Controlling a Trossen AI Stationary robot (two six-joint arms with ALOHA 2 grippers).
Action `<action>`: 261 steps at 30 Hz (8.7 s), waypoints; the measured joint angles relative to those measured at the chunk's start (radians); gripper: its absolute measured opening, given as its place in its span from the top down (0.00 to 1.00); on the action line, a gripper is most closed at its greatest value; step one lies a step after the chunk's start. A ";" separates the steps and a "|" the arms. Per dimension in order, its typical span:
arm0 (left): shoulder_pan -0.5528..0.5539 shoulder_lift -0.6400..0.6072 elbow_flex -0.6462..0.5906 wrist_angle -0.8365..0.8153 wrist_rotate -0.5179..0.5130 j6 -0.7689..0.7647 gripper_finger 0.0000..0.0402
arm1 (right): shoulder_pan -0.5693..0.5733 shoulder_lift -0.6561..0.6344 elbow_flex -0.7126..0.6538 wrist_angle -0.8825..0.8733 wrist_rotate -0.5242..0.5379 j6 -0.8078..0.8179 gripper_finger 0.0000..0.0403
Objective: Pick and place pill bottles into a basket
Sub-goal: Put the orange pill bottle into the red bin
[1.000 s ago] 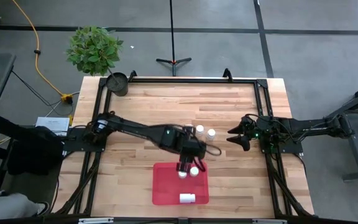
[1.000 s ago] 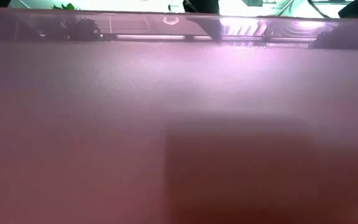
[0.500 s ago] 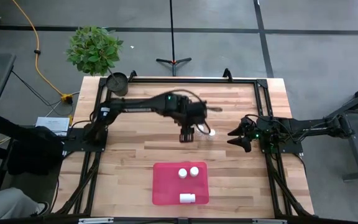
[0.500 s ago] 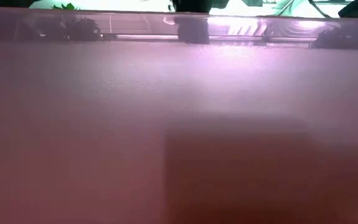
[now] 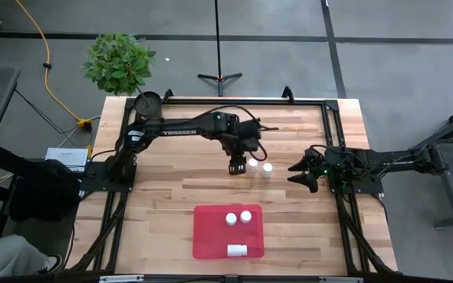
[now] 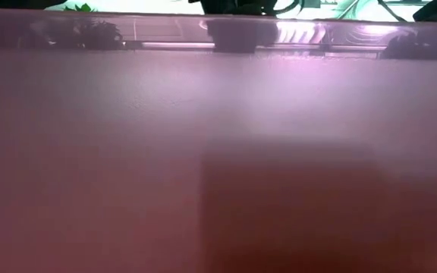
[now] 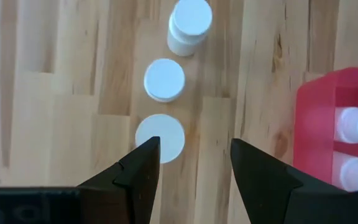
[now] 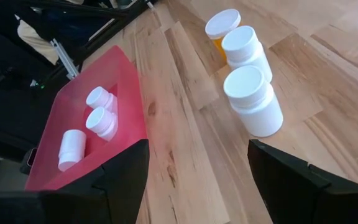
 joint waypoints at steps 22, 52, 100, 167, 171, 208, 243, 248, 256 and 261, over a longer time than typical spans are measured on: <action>0.002 0.000 -0.092 0.141 -0.027 0.061 0.43 | 0.000 0.000 0.000 -0.001 0.001 -0.021 0.35; 0.002 0.024 -0.093 0.065 -0.011 -0.016 0.43 | 0.000 0.000 0.000 -0.036 -0.016 -0.029 0.35; 0.002 0.142 -0.089 0.115 -0.077 0.034 0.05 | 0.000 0.000 0.000 -0.101 -0.020 -0.029 0.35; 0.055 0.162 0.151 -0.214 0.139 0.058 0.41 | 0.000 0.000 0.000 -0.119 -0.020 -0.029 0.35; 0.053 0.162 0.242 -0.328 0.186 0.083 0.41 | 0.000 0.000 0.000 -0.119 -0.020 -0.029 0.35; -0.384 0.071 0.272 -0.421 0.126 -0.111 0.35 | 0.000 0.000 0.000 -0.109 -0.020 0.006 0.35; -0.463 0.082 -0.207 -0.060 -0.039 -0.190 0.33 | 0.000 0.000 0.000 -0.055 -0.027 0.069 0.35; -0.452 0.082 -0.207 -0.038 -0.017 -0.187 0.39 | 0.000 0.000 0.000 -0.055 -0.029 0.068 0.35; -0.435 0.082 -0.180 -0.070 0.021 -0.183 0.38 | 0.000 0.000 0.000 -0.060 -0.030 0.050 0.35; -0.416 0.082 -0.129 -0.088 0.021 -0.176 0.33 | 0.000 0.000 0.000 -0.074 -0.030 0.050 0.35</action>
